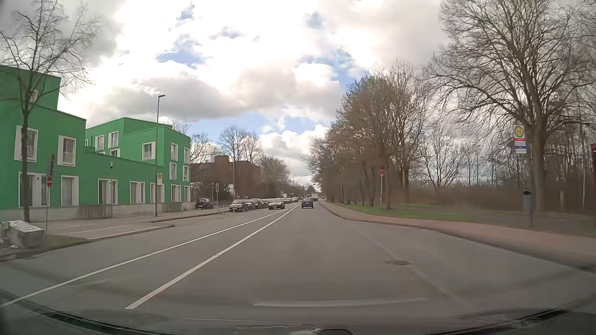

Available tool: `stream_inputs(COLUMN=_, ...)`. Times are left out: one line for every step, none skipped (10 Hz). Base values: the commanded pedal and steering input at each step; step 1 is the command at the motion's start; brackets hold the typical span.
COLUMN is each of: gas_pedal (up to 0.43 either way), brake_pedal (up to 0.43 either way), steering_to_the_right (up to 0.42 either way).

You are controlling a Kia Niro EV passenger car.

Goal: Follow the waypoints while adhering to traffic rules and regulations

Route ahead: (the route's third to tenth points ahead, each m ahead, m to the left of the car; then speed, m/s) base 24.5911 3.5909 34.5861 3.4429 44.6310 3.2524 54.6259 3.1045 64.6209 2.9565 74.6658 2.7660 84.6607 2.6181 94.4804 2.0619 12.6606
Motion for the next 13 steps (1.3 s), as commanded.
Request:
stream_inputs(gas_pedal=0.220, brake_pedal=0.000, steering_to_the_right=-0.006)
stream_inputs(gas_pedal=0.220, brake_pedal=0.000, steering_to_the_right=-0.003)
stream_inputs(gas_pedal=0.220, brake_pedal=0.000, steering_to_the_right=-0.003)
stream_inputs(gas_pedal=0.220, brake_pedal=0.000, steering_to_the_right=-0.001)
stream_inputs(gas_pedal=0.220, brake_pedal=0.000, steering_to_the_right=0.000)
stream_inputs(gas_pedal=0.209, brake_pedal=0.000, steering_to_the_right=0.000)
stream_inputs(gas_pedal=0.197, brake_pedal=0.000, steering_to_the_right=0.000)
stream_inputs(gas_pedal=0.197, brake_pedal=0.000, steering_to_the_right=0.000)
stream_inputs(gas_pedal=0.189, brake_pedal=0.000, steering_to_the_right=0.000)
stream_inputs(gas_pedal=0.189, brake_pedal=0.000, steering_to_the_right=0.000)
stream_inputs(gas_pedal=0.177, brake_pedal=0.000, steering_to_the_right=0.000)
stream_inputs(gas_pedal=0.177, brake_pedal=0.000, steering_to_the_right=0.001)
stream_inputs(gas_pedal=0.169, brake_pedal=0.000, steering_to_the_right=0.001)
